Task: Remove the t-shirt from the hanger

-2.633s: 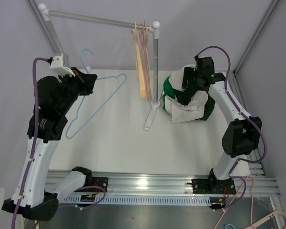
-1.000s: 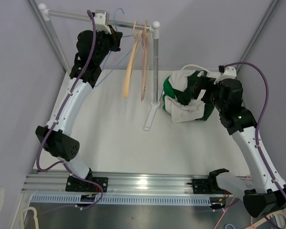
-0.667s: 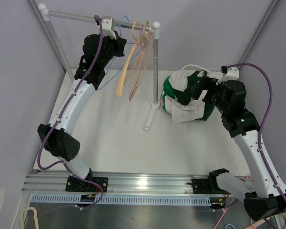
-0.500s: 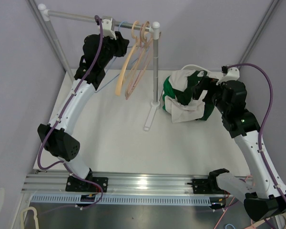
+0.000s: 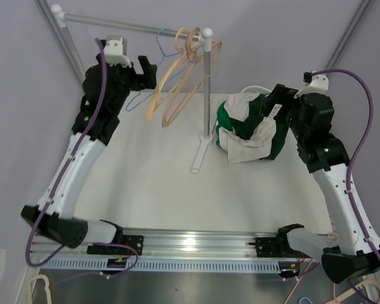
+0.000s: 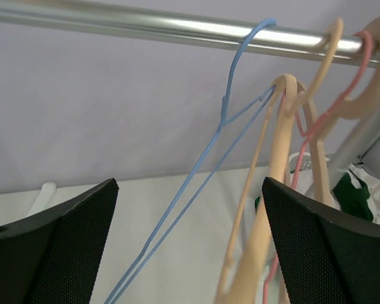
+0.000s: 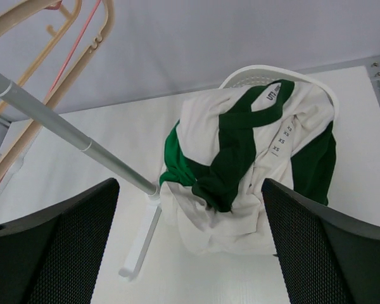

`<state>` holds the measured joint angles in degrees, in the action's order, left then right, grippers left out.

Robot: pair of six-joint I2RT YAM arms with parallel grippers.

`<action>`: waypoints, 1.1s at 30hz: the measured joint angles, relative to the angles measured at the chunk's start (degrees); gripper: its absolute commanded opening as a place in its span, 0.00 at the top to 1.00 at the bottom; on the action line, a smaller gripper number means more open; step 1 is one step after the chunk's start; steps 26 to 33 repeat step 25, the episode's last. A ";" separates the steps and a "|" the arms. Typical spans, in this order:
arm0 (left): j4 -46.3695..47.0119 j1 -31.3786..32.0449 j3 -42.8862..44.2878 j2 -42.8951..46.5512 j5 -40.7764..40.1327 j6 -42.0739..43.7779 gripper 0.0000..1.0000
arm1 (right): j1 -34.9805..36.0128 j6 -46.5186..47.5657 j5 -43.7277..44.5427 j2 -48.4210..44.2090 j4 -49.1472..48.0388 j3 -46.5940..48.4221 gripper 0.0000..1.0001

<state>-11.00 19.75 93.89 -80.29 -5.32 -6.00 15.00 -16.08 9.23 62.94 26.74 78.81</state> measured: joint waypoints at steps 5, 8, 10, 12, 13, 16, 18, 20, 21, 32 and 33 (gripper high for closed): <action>-0.90 0.00 -13.46 19.74 -1.57 -2.47 0.00 | 0.04 -1.81 3.58 -0.68 -0.11 -1.31 0.01; -0.63 0.00 -22.97 32.54 -0.98 -6.47 0.01 | 0.15 -3.48 5.33 -2.19 -0.15 -3.98 0.00; -0.37 0.02 -28.22 39.23 0.09 -8.96 0.00 | 0.20 -4.61 5.66 -3.58 -0.22 -6.25 0.00; -0.46 0.07 -32.65 43.85 0.96 -11.34 0.01 | 0.28 -6.05 5.88 -4.83 -0.22 -8.15 0.00; -1.18 0.07 -34.88 45.53 1.16 -12.44 0.00 | 0.33 -6.75 5.90 -5.53 -0.24 -9.20 0.00; -4.85 0.11 -40.63 49.11 1.86 -14.67 0.00 | 0.52 -9.01 5.81 -8.83 -0.81 -13.70 0.01; -8.04 0.13 -44.22 52.06 2.75 -15.37 0.01 | 0.63 -9.92 5.40 -11.96 -0.96 -17.55 0.00; -10.78 0.13 -46.97 55.30 3.06 -16.00 0.01 | 0.76 -10.27 5.09 -15.30 -1.27 -21.62 0.01; -12.11 0.13 -48.09 57.13 3.19 -16.17 0.01 | 0.81 -10.27 5.05 -16.79 -1.18 -23.19 0.00; -14.43 0.13 -50.34 61.55 3.69 -16.59 0.01 | 1.07 -10.21 4.76 -20.44 -0.83 -27.87 0.01; -14.43 0.13 -50.34 61.55 3.69 -16.59 0.01 | 1.07 -10.21 4.76 -20.44 -0.83 -27.87 0.01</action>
